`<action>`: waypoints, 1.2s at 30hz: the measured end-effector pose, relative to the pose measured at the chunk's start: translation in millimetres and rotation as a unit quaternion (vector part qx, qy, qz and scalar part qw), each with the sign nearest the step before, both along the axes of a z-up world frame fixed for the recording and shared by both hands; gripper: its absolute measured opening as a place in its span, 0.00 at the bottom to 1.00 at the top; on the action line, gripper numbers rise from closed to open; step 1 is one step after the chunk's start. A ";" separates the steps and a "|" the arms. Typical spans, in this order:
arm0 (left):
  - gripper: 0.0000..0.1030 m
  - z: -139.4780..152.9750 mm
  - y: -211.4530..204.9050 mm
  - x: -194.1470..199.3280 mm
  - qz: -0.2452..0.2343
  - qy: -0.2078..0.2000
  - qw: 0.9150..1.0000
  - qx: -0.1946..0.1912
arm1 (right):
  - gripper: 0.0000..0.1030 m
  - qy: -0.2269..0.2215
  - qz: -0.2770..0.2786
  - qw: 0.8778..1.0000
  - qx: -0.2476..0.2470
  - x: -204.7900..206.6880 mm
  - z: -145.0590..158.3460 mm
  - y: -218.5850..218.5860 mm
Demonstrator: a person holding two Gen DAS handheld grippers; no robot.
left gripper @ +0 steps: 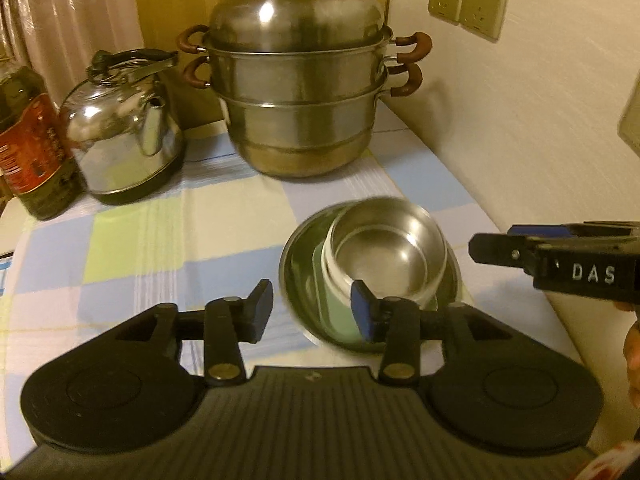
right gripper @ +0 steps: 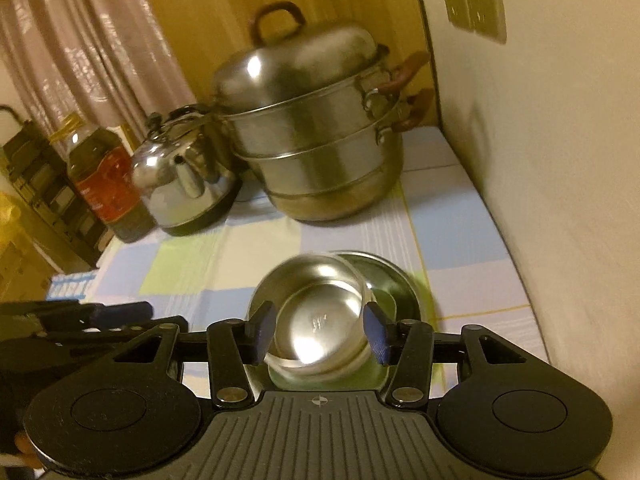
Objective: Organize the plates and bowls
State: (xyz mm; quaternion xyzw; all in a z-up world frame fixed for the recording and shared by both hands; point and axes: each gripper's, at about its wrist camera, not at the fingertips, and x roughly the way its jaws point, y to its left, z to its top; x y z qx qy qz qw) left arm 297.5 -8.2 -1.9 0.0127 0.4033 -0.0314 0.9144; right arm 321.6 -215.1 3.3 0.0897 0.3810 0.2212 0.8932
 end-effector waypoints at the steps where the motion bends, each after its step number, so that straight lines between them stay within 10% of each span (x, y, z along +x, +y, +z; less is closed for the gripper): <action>1: 0.41 0.5 0.5 -8.3 0.000 -0.002 1.000 0.001 | 0.47 -0.001 0.003 1.000 0.002 -8.5 -1.9 -0.4; 9: 0.42 2.9 11.6 -74.6 -0.008 -0.014 1.000 0.011 | 0.47 0.041 -0.029 0.997 0.059 -71.5 -21.0 -11.9; 36: 0.42 -25.5 53.3 -221.2 -0.057 0.061 0.996 -0.019 | 0.47 0.081 -0.060 0.995 -0.026 -239.2 -35.6 44.4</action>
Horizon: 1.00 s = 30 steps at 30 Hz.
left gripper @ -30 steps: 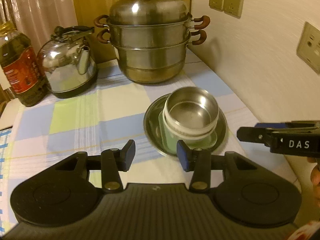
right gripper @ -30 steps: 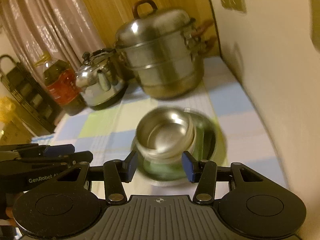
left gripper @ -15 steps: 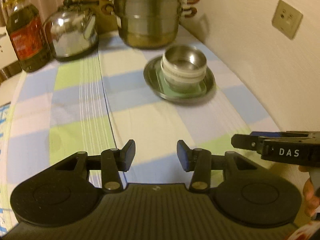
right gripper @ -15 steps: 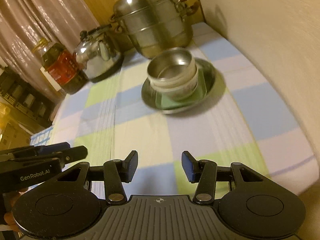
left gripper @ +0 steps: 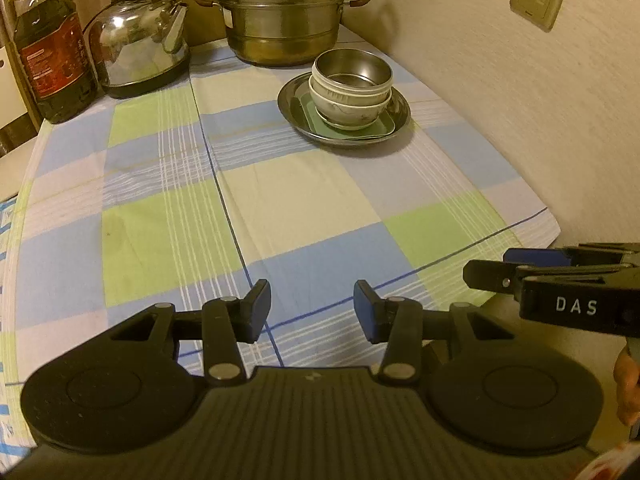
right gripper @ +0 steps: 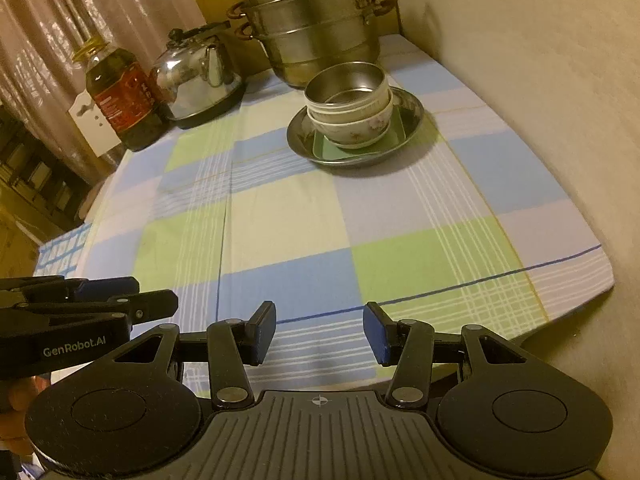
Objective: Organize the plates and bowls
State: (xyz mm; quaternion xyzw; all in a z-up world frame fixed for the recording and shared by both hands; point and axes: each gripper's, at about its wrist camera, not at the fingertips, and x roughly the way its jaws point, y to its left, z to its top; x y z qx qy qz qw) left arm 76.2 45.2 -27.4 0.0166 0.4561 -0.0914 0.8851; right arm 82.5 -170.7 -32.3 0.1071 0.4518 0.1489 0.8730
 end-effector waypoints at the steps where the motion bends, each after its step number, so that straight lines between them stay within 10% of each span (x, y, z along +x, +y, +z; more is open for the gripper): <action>1: 0.42 0.1 -1.0 -0.9 0.002 0.001 1.000 -0.002 | 0.47 -0.001 0.003 1.000 -0.001 -0.7 0.6 -0.5; 30: 0.42 7.8 -39.7 -42.6 0.043 -0.002 0.999 -0.004 | 0.47 -0.001 0.073 0.997 -0.012 -22.4 2.4 -26.7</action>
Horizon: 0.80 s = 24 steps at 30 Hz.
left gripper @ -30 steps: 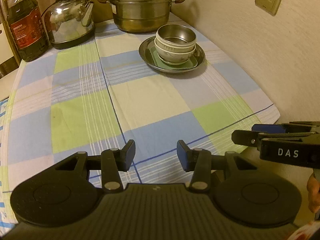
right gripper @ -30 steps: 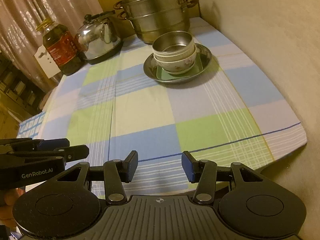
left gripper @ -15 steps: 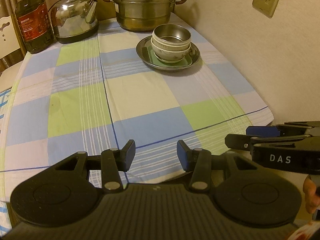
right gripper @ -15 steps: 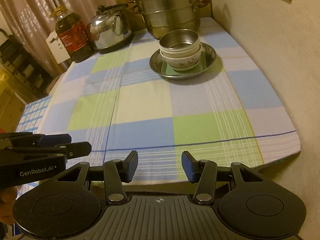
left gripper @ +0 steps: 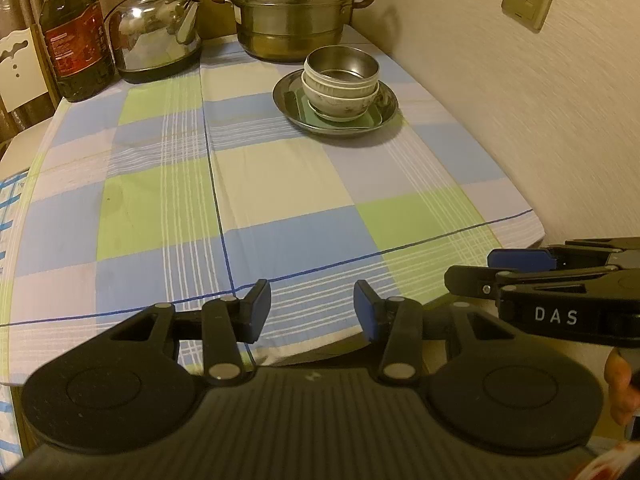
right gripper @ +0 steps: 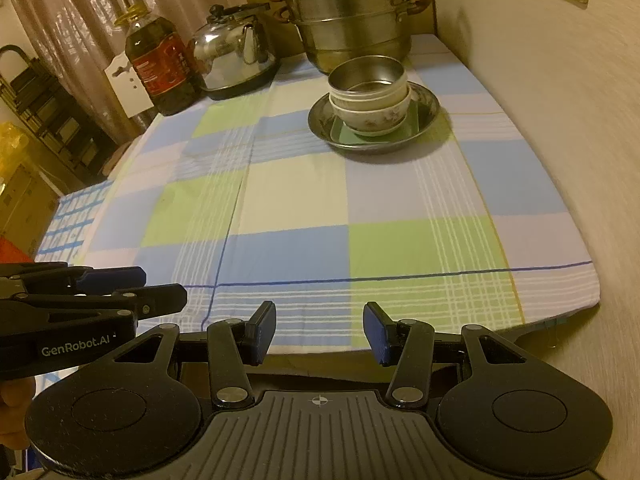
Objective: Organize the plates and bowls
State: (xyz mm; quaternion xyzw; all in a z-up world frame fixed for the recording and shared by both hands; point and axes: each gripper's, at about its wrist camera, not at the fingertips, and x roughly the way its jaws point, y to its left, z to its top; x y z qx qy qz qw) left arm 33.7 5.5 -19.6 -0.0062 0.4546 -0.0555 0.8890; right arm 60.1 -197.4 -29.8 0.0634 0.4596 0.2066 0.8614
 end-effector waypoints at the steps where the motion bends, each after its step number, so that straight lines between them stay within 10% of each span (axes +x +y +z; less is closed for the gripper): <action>1: 0.42 0.0 -0.1 -0.6 0.001 0.000 1.000 0.000 | 0.47 0.000 0.001 1.000 0.000 -0.2 0.2 0.0; 24: 0.42 1.0 -2.2 -4.5 0.000 -0.002 1.000 0.000 | 0.47 -0.002 0.001 1.000 0.000 -2.3 0.3 -1.2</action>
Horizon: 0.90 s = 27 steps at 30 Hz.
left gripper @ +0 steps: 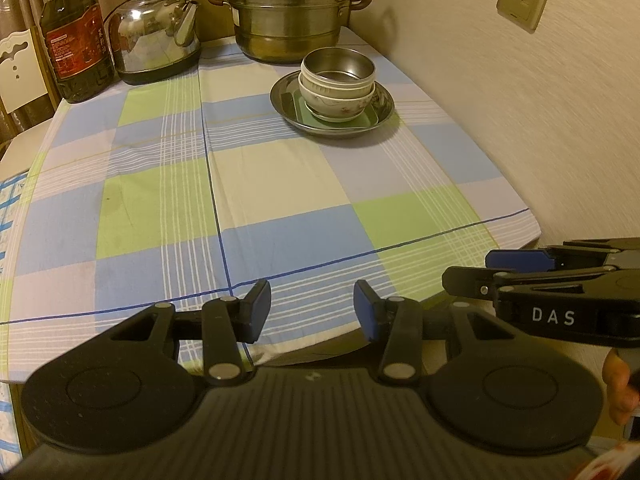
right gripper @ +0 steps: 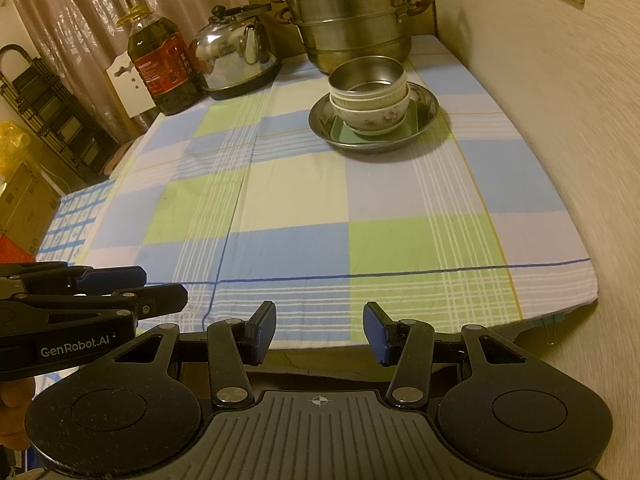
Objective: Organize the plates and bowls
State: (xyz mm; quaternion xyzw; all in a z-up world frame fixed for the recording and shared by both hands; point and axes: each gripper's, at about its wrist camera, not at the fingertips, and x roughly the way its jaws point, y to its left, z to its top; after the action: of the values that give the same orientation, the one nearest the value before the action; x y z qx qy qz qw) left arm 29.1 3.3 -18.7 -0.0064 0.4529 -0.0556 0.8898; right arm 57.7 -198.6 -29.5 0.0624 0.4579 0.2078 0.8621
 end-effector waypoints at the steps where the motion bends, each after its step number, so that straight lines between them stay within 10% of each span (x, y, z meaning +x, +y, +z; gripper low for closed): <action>1: 0.42 0.0 0.0 0.0 0.000 0.000 1.000 0.000 | 0.47 0.000 0.000 1.000 0.000 0.0 0.0 0.0; 27: 0.42 2.1 -0.3 3.6 -0.005 0.000 1.000 -0.002 | 0.47 0.000 -0.002 1.000 -0.001 -0.1 1.0 0.6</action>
State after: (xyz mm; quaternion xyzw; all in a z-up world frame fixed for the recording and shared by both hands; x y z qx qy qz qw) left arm 32.8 3.1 -16.5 -0.0061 0.4526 -0.0608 0.8896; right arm 57.6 -198.0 -28.5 0.0630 0.4582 0.2056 0.8624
